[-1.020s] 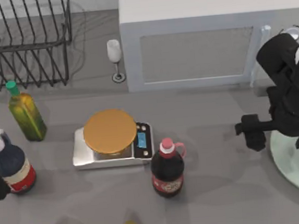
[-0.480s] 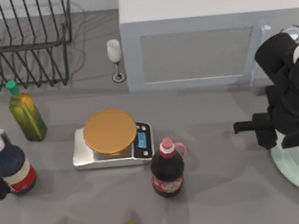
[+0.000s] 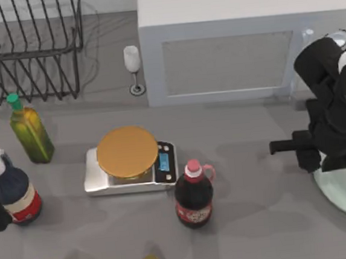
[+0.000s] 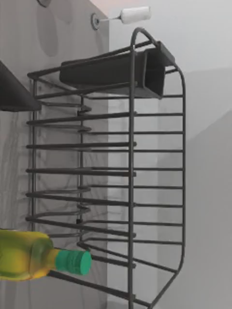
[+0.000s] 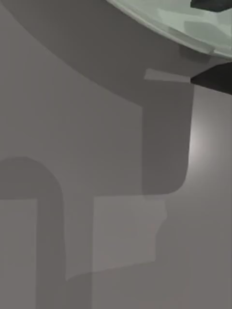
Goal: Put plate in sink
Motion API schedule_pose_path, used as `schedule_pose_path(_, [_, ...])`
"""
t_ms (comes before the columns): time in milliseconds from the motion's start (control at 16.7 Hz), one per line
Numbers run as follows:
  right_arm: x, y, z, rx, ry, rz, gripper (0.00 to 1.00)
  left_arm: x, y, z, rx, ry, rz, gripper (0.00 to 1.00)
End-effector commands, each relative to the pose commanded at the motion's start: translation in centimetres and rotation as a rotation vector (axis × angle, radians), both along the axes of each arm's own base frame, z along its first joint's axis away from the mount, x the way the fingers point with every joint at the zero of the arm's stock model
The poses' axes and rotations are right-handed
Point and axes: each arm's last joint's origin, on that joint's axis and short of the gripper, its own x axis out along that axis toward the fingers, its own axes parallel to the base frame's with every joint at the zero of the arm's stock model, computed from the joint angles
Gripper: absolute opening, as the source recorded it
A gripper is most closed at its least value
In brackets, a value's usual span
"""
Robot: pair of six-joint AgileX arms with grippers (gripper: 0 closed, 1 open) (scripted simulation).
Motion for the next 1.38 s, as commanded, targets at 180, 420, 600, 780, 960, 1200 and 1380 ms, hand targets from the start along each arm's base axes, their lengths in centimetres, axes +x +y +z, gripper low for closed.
schedule_pose_path(180, [0.7, -0.8, 1.5, -0.002, 0.002, -0.008, 0.0, 0.0, 0.0, 0.0, 0.0, 0.0, 0.0, 1.0])
schedule_pose_path(420, [1.8, -1.8, 5.3, -0.02, 0.066, -0.011, 0.0, 0.0, 0.0, 0.0, 0.0, 0.0, 0.0, 1.0])
schedule_pose_path(600, [2.5, -1.9, 10.7, -0.03, 0.108, -0.008, 0.0, 0.0, 0.0, 0.0, 0.0, 0.0, 0.0, 1.0])
schedule_pose_path(780, [2.4, -1.7, 17.5, -0.022, 0.074, -0.015, 0.0, 0.0, 0.0, 0.0, 0.0, 0.0, 0.0, 1.0])
schedule_pose_path(960, [1.1, -1.1, 22.5, -0.01, 0.029, -0.014, 0.0, 0.0, 0.0, 0.0, 0.0, 0.0, 0.0, 1.0])
schedule_pose_path(1200, [0.0, 0.0, 24.9, 0.0, 0.001, 0.0, 0.0, 0.0, 0.0, 0.0, 0.0, 0.0, 0.0, 1.0])
schedule_pose_path(1380, [0.0, 0.0, 24.9, 0.0, 0.0, 0.0, 0.0, 0.0, 0.0, 0.0, 0.0, 0.0, 0.0, 1.0])
